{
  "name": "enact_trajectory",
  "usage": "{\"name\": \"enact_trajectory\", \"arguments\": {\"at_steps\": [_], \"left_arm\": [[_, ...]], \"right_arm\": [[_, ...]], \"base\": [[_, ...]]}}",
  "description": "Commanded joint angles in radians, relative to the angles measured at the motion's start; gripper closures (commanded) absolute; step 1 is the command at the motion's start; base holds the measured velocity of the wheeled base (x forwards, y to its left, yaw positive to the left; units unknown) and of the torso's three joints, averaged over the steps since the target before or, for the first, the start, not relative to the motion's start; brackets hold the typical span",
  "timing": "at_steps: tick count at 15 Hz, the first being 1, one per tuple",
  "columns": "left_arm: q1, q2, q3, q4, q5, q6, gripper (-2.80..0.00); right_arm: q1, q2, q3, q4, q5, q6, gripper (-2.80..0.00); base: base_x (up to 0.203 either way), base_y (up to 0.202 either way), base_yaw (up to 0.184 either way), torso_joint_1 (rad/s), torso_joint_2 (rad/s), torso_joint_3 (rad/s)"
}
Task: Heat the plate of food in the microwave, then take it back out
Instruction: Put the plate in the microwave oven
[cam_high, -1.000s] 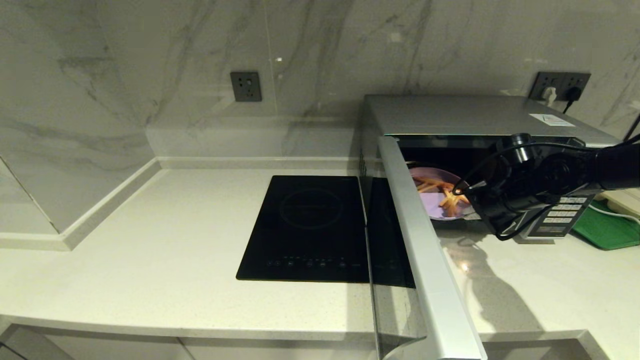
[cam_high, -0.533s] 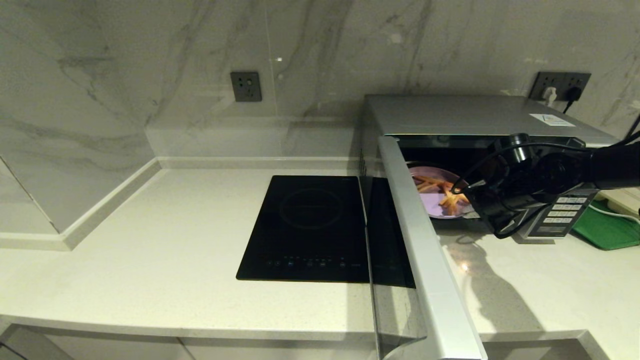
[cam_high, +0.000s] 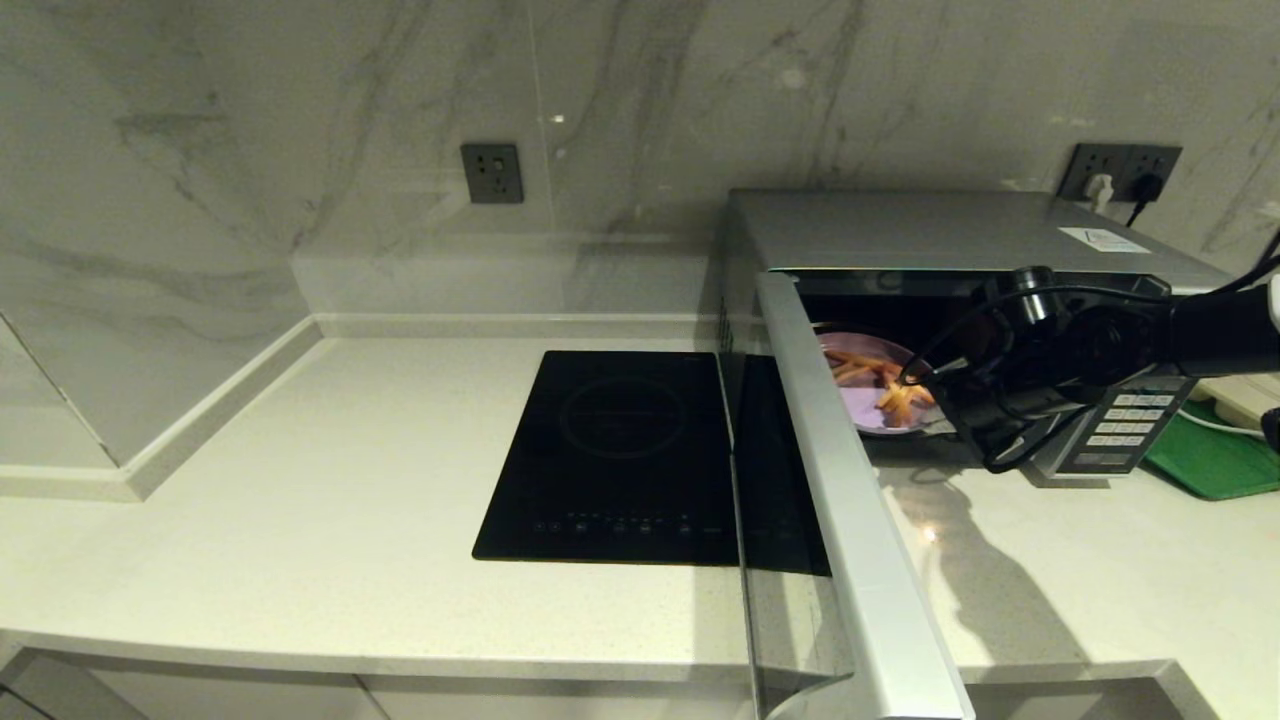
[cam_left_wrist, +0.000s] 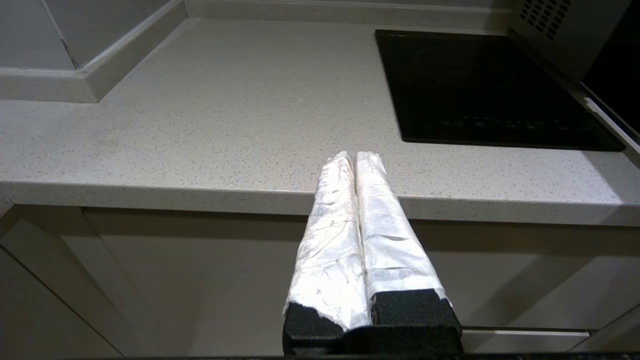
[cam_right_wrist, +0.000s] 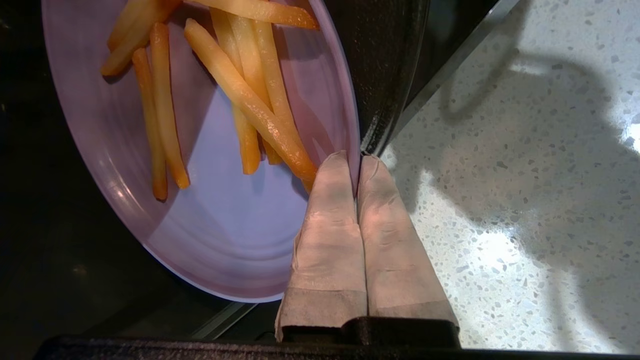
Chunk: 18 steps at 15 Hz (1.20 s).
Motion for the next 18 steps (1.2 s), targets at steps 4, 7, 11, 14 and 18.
{"name": "enact_trajectory", "arguments": {"at_steps": [4, 7, 11, 14, 18], "left_arm": [[0.0, 0.0, 0.0, 0.0, 0.0, 0.0, 0.0], [0.0, 0.0, 0.0, 0.0, 0.0, 0.0, 0.0], [0.0, 0.0, 0.0, 0.0, 0.0, 0.0, 0.0], [0.0, 0.0, 0.0, 0.0, 0.0, 0.0, 0.0], [0.0, 0.0, 0.0, 0.0, 0.0, 0.0, 0.0]], "right_arm": [[-0.004, 0.01, -0.016, 0.001, -0.001, 0.006, 0.0], [-0.01, 0.009, -0.023, 0.001, -0.001, 0.006, 0.0], [-0.019, 0.012, -0.028, 0.001, -0.001, 0.006, 0.0], [-0.018, 0.016, -0.026, 0.001, -0.001, 0.006, 0.0], [-0.016, 0.028, -0.025, 0.003, -0.024, 0.004, 0.0]], "base": [[0.0, 0.0, 0.0, 0.0, 0.0, 0.0], [0.0, 0.0, 0.0, 0.0, 0.0, 0.0], [0.0, 0.0, 0.0, 0.0, 0.0, 0.0], [0.0, 0.0, 0.0, 0.0, 0.0, 0.0], [0.0, 0.0, 0.0, 0.0, 0.0, 0.0]]}}
